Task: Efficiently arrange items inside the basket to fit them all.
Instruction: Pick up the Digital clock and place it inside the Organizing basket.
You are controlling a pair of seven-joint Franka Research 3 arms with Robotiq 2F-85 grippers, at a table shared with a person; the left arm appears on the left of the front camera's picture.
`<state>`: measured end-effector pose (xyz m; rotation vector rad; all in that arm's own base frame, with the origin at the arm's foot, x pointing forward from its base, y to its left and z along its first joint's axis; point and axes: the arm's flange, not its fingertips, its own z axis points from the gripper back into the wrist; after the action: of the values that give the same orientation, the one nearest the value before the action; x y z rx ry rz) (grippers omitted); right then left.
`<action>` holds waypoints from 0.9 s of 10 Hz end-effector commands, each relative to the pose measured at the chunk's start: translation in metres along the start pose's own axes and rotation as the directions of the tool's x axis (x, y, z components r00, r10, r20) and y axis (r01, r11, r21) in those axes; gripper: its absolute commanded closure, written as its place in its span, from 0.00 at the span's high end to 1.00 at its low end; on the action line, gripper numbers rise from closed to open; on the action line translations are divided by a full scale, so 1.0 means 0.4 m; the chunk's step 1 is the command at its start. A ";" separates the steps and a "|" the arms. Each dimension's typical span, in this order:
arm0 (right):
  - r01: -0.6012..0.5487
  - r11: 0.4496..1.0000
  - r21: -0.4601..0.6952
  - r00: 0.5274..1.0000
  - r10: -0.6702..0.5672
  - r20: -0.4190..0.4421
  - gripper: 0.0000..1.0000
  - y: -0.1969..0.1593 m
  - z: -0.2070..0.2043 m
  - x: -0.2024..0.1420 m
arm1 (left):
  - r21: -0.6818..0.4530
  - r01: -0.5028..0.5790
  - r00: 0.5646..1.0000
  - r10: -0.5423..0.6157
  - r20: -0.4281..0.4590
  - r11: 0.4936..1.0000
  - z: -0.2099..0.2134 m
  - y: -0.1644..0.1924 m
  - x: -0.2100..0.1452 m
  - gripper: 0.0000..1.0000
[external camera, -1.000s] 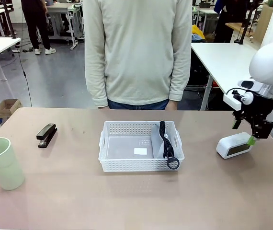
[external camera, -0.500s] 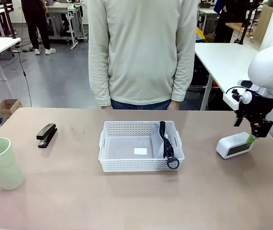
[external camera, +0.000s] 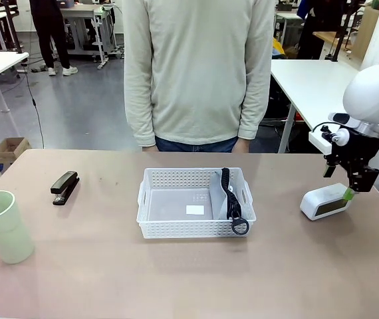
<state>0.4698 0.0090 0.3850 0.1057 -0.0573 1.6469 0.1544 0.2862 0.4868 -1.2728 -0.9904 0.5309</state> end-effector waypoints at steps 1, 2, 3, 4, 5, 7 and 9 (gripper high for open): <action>-0.060 0.998 -0.026 0.998 0.060 -0.010 1.00 -0.011 -0.048 0.000 | -0.020 0.026 1.000 -0.026 0.007 0.999 -0.004 0.001 0.002 1.00; -0.078 0.997 -0.018 0.997 0.077 -0.015 1.00 -0.018 -0.073 -0.007 | -0.020 0.026 1.000 -0.026 0.007 0.999 -0.004 0.001 0.002 1.00; -0.071 0.997 -0.025 0.997 0.070 -0.023 1.00 -0.028 -0.096 -0.012 | -0.020 0.026 1.000 -0.026 0.007 0.999 -0.004 0.001 0.002 1.00; -0.090 0.995 -0.031 0.996 0.090 -0.027 1.00 -0.040 -0.120 -0.014 | -0.020 0.026 1.000 -0.026 0.007 0.999 -0.004 0.001 0.002 1.00; -0.140 0.989 -0.037 0.990 0.139 -0.031 1.00 -0.048 -0.142 -0.015 | -0.020 0.026 1.000 -0.026 0.007 0.999 -0.004 0.001 0.002 1.00; -0.169 0.986 -0.017 0.983 0.167 -0.071 1.00 -0.055 -0.182 -0.020 | -0.020 0.026 1.000 -0.026 0.007 0.999 -0.004 0.001 0.002 1.00; -0.181 0.983 -0.014 0.980 0.180 -0.081 1.00 -0.054 -0.200 -0.023 | -0.020 0.026 1.000 -0.026 0.007 0.999 -0.004 0.001 0.002 1.00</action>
<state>0.4903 0.0163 0.3066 0.0571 -0.0161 1.7862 0.1543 0.2863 0.4868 -1.2731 -0.9908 0.5311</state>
